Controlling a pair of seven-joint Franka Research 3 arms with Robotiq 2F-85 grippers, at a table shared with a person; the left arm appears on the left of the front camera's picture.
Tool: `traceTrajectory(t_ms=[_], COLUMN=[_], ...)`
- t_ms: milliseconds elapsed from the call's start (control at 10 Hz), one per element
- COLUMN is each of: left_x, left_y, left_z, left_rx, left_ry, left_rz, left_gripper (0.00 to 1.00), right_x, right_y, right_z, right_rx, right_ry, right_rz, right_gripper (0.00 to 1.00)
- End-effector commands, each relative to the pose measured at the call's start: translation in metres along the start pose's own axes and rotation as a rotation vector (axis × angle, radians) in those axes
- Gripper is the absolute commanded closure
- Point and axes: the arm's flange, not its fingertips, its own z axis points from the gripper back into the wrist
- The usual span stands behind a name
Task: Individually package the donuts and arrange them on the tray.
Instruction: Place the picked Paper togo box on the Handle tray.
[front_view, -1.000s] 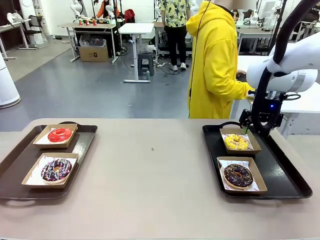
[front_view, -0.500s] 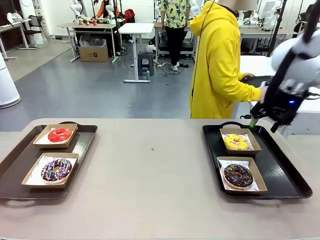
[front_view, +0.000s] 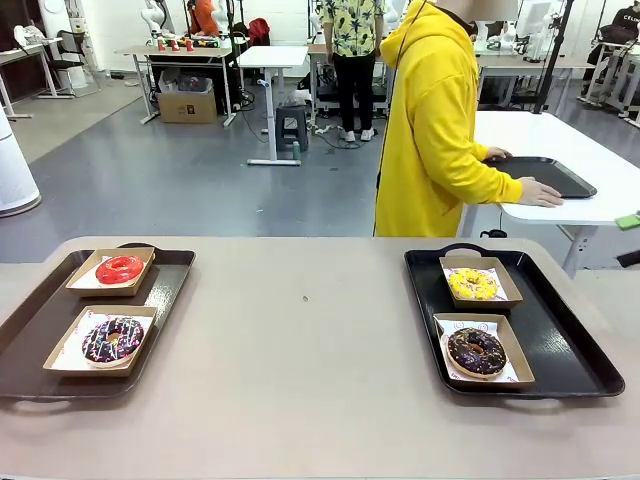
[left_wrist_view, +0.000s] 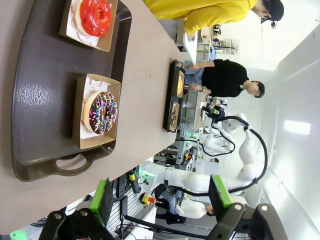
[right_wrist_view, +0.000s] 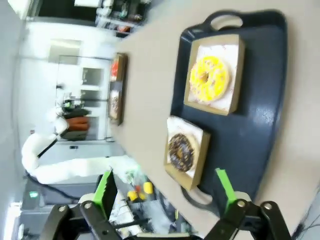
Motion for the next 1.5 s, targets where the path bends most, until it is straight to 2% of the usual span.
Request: traceTrajectory(t_ms=[0,200,300,400,1400], left_x=[-0.004,-0.004,-0.004,-0.004,-0.004], left_y=[-0.001,-0.001,-0.001,-0.001,-0.001], left_z=[0.001,0.001,0.001,0.001,0.001], left_rx=[0.007,0.007,0.007,0.007,0.007], left_ry=[0.004,0.004,0.004,0.004,0.004], left_rz=[-0.005,-0.005,-0.005,-0.005,-0.005], left_gripper=[0.0,0.0,0.0,0.0,0.0], right_x=[0.023,0.02,0.024,0.005,0.005], right_y=[-0.042,-0.071,-0.07,-0.07,-0.07], right_z=[0.004,0.004,-0.002,-0.001,-0.001], right_rx=[0.121,0.17,0.141,0.144,0.144], right_ry=[0.035,0.031,-0.008,0.037,0.037], right_rz=[-0.032,-0.039,-0.015,-0.062,-0.062], right_gripper=[0.0,0.0,0.0,0.0,0.0])
